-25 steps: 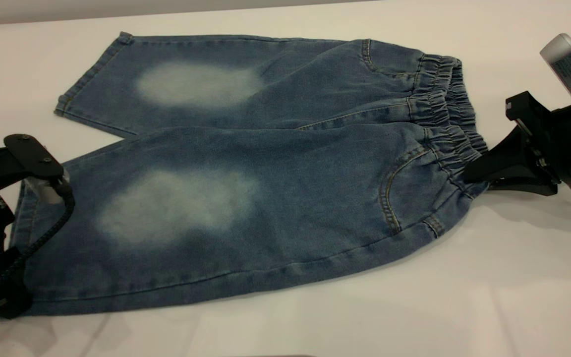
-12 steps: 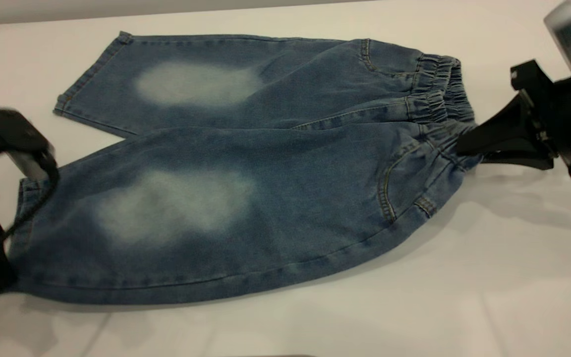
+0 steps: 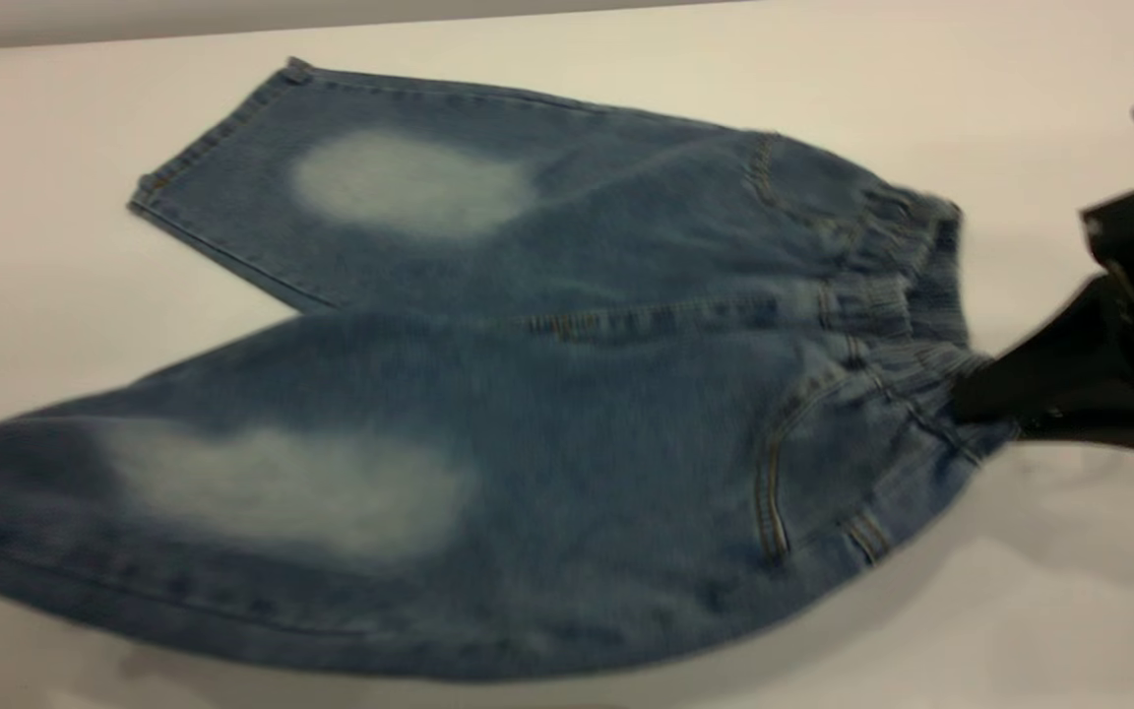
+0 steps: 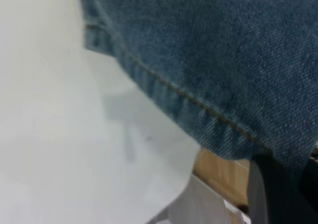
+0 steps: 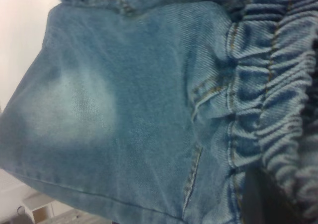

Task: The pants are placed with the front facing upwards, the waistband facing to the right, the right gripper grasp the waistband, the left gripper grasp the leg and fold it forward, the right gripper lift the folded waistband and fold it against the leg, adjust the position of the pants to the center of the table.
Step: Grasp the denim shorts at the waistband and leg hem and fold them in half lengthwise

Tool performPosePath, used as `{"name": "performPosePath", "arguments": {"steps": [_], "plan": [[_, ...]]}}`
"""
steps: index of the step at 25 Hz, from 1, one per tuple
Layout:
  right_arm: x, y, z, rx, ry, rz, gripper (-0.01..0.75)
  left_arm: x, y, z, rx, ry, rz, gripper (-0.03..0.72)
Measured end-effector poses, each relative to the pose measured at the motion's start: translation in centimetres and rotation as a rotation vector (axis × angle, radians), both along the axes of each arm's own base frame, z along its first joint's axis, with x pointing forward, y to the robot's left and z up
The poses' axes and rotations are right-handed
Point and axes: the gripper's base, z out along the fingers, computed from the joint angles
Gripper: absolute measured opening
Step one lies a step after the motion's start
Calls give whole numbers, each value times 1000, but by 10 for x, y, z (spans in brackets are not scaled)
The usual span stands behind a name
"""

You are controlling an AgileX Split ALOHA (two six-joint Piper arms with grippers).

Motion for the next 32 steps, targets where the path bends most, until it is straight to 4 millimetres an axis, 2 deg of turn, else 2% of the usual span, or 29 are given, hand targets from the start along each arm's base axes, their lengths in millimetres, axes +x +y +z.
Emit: {"name": "performPosePath", "arguments": {"steps": [3, 6, 9, 13, 16, 22, 26, 32], "plan": [[-17, 1, 12, 9, 14, -20, 57, -8, 2, 19, -8, -91, 35, 58], [-26, 3, 26, 41, 48, -70, 57, -5, 7, 34, 29, -173, 76, 58], [-26, 4, 39, 96, 81, -140, 58, 12, 11, 45, 72, -250, 109, 58], [-13, 4, 50, 197, 159, -297, 58, 49, 9, 51, 97, -323, 128, 58], [1, 1, 53, 223, 213, -376, 58, 83, 4, 44, 88, -343, 138, 58], [36, -4, 51, 234, 281, -478, 58, 153, -9, 9, 54, -344, 130, 58], [57, -8, 40, 217, 338, -543, 58, 193, -16, -10, 47, -350, 124, 58], [78, -12, 13, 217, 456, -615, 60, 236, -35, -18, 31, -395, 97, 58]]}}
